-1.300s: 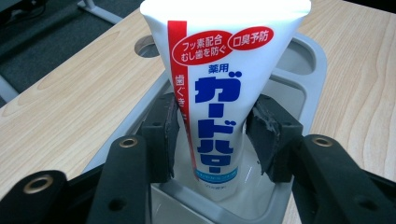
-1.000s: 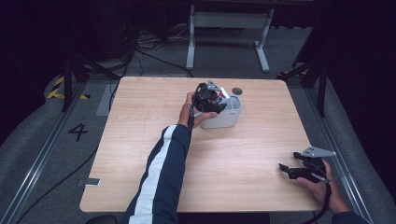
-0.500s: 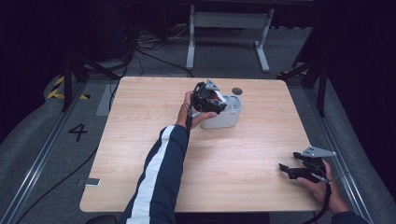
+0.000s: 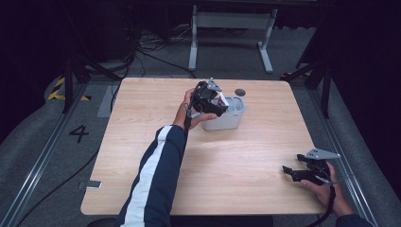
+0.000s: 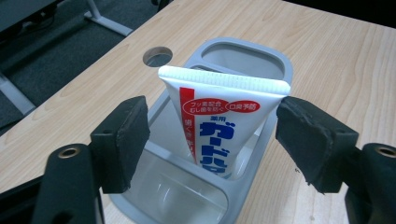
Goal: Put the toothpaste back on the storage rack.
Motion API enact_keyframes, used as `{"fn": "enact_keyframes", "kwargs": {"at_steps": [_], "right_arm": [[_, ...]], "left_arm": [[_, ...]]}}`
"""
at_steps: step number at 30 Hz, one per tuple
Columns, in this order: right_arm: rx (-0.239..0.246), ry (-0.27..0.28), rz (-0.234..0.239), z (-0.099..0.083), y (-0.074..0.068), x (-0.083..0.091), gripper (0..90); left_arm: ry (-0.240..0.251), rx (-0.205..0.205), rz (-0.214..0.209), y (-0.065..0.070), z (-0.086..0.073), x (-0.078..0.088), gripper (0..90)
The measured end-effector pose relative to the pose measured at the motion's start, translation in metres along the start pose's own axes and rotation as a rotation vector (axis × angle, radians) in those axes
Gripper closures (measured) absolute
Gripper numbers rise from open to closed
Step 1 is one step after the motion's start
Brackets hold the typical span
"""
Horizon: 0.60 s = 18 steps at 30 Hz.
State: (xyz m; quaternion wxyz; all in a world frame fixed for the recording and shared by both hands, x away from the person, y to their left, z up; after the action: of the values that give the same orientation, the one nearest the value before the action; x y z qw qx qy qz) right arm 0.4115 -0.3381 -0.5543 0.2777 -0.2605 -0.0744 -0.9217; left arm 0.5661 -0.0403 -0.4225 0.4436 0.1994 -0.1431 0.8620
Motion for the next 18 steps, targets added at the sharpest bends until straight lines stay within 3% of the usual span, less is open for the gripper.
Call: {"fn": "enact_keyframes", "kwargs": {"at_steps": [2, 11, 18], "right_arm": [[0.000, 0.000, 0.000, 0.000, 0.000, 0.000, 15.5], [0.000, 0.000, 0.000, 0.000, 0.000, 0.000, 15.5], [0.000, 0.000, 0.000, 0.000, 0.000, 0.000, 15.5]], "left_arm": [[-0.010, -0.014, 0.025, -0.003, 0.000, 0.005, 24.8], [-0.027, -0.070, 0.047, -0.004, -0.001, 0.026, 22.4], [-0.057, -0.112, 0.059, -0.008, -0.015, 0.044, 22.5]]}}
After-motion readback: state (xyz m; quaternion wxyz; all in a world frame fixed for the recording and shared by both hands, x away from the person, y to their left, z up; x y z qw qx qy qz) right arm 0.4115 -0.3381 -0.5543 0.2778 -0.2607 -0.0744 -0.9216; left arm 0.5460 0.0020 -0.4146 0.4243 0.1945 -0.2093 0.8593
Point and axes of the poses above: each handheld gripper's, and its own axes: x roughly backward along the jaws, z roughly out of its top, y roughly to its right, the point moved 10 cm from there along -x, roughly forward along the jaws, and after that the axes turned 11 degrees about y, right-handed, at the moved point
